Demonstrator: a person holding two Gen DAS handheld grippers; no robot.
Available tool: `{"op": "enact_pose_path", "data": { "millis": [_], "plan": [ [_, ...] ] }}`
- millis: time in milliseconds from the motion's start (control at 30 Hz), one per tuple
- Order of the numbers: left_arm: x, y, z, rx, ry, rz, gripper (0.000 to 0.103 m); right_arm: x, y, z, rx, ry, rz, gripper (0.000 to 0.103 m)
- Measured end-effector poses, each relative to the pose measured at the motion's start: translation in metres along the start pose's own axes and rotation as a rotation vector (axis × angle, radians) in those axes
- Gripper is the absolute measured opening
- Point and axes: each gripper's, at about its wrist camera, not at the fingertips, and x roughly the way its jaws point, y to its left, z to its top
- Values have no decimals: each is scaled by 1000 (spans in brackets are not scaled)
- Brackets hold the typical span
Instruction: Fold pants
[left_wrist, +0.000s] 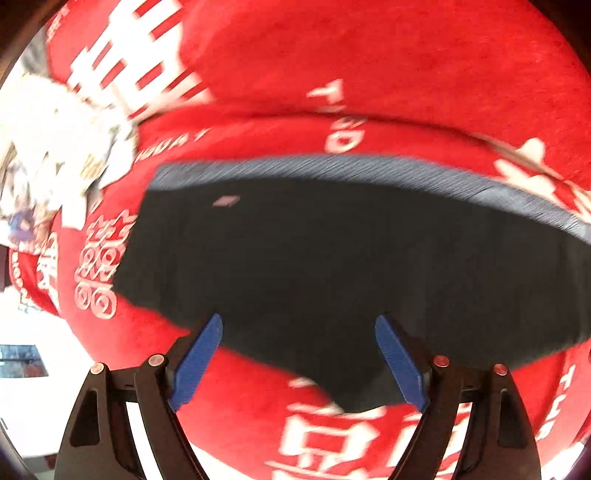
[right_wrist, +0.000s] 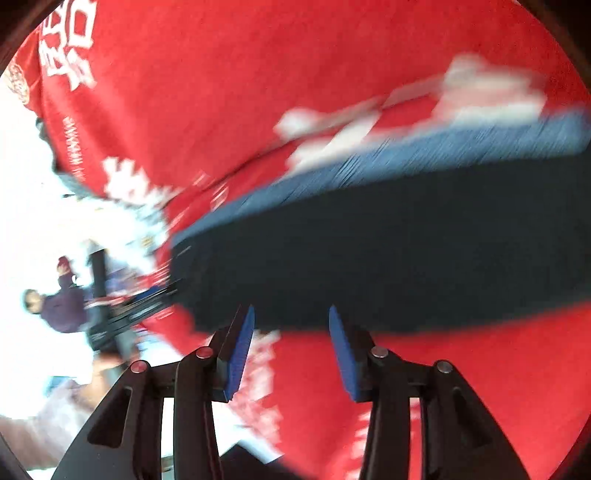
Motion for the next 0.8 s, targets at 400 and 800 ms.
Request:
{"op": "enact_pose_path", "data": {
  "millis": [400, 800],
  "plan": [
    [91, 118, 8, -1, 35, 47, 87, 139, 38, -74, 239, -23, 188, 47],
    [102, 141, 6, -28, 21, -82, 89, 153, 61, -73, 274, -26, 70, 44]
  ]
}}
